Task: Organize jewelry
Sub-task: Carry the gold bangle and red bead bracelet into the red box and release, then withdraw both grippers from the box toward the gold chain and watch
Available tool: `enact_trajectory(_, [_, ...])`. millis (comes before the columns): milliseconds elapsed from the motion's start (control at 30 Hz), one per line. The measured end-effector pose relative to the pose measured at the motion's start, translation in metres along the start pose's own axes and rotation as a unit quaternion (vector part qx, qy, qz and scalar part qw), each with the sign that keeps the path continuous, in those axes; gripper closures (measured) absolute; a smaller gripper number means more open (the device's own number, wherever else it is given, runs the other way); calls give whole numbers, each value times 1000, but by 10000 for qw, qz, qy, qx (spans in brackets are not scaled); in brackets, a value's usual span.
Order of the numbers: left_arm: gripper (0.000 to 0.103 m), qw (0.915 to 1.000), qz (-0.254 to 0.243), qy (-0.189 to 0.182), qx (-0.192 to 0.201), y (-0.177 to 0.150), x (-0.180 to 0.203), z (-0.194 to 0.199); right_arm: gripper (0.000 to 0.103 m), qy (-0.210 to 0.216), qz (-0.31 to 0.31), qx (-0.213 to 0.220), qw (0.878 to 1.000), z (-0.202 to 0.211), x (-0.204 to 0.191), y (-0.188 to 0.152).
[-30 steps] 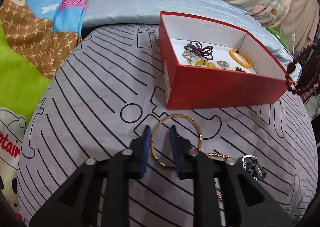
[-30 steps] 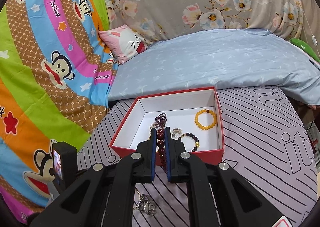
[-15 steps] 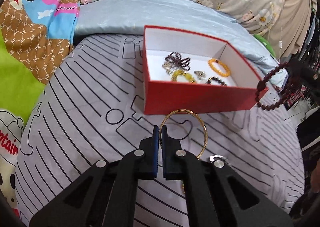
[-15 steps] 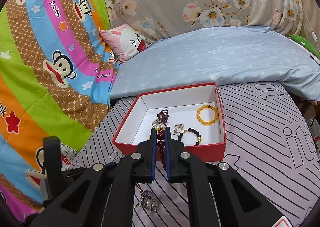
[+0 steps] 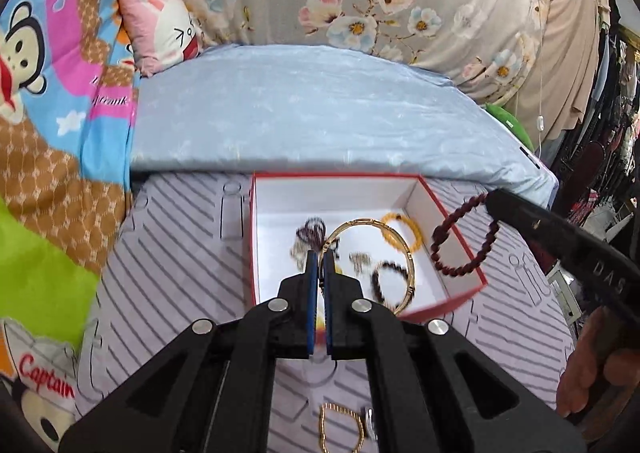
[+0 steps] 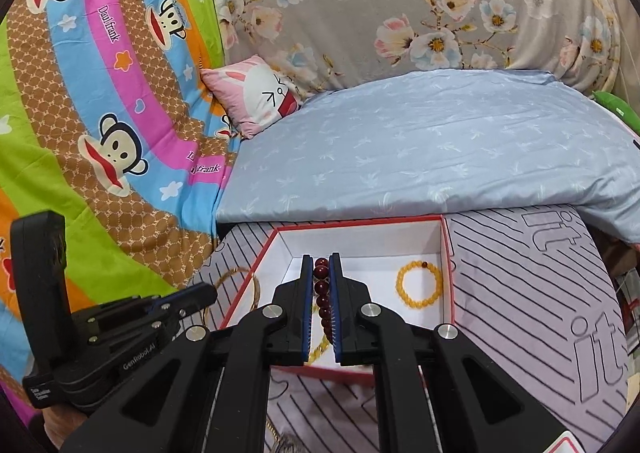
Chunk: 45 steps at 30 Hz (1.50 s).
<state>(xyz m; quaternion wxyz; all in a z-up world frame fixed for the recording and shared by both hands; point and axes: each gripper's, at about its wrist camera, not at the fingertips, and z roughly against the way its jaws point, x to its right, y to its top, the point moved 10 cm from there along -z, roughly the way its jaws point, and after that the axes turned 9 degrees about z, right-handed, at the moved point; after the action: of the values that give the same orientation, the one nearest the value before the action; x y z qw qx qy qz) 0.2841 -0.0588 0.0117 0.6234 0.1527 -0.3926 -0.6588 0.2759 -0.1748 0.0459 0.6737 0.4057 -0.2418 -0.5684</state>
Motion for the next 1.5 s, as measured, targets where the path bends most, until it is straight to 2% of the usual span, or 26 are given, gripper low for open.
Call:
enact_trajectory(200, [102, 9999, -50, 76, -111, 20, 1, -41, 96, 10, -132, -231, 9996, -43, 12, 4])
enact_trajectory(367, [101, 9991, -13, 203, -378, 13, -8, -78, 96, -39, -223, -508, 9985, -78, 22, -11])
enact_trajectory(567, [101, 9982, 21, 337, -505, 9, -19, -99, 96, -56, -261, -764, 9967, -103, 27, -26])
enact_trajectory(633, [99, 9979, 45, 454, -459, 10, -24, -103, 95, -241, -164, -866, 9958, -109, 30, -31])
enact_trajectory(667, [99, 9976, 63, 524, -445, 11, -26, -105, 92, -365, -123, -840, 9957, -108, 33, -32])
enact_trajectory(733, [87, 9969, 95, 617, -477, 10, -29, -107, 83, -519, -105, -777, 9956, -103, 38, -32])
enact_trajectory(800, [70, 9966, 109, 689, -443, 10, -30, -105, 69, -591, -148, -662, 9959, -95, 41, -30])
enact_trajectory(900, [70, 9964, 38, 770, -358, 11, -27, -99, 68, -654, -118, -572, 9961, -82, 42, -29])
enact_trajectory(1300, [70, 9968, 31, 751, -262, -5, -12, -59, 67, -472, -256, -327, 9980, -19, 26, -40])
enact_trajectory(1500, [70, 9974, 87, 678, -222, -20, -10, -29, 65, -649, -101, -262, 9975, 13, 20, -56])
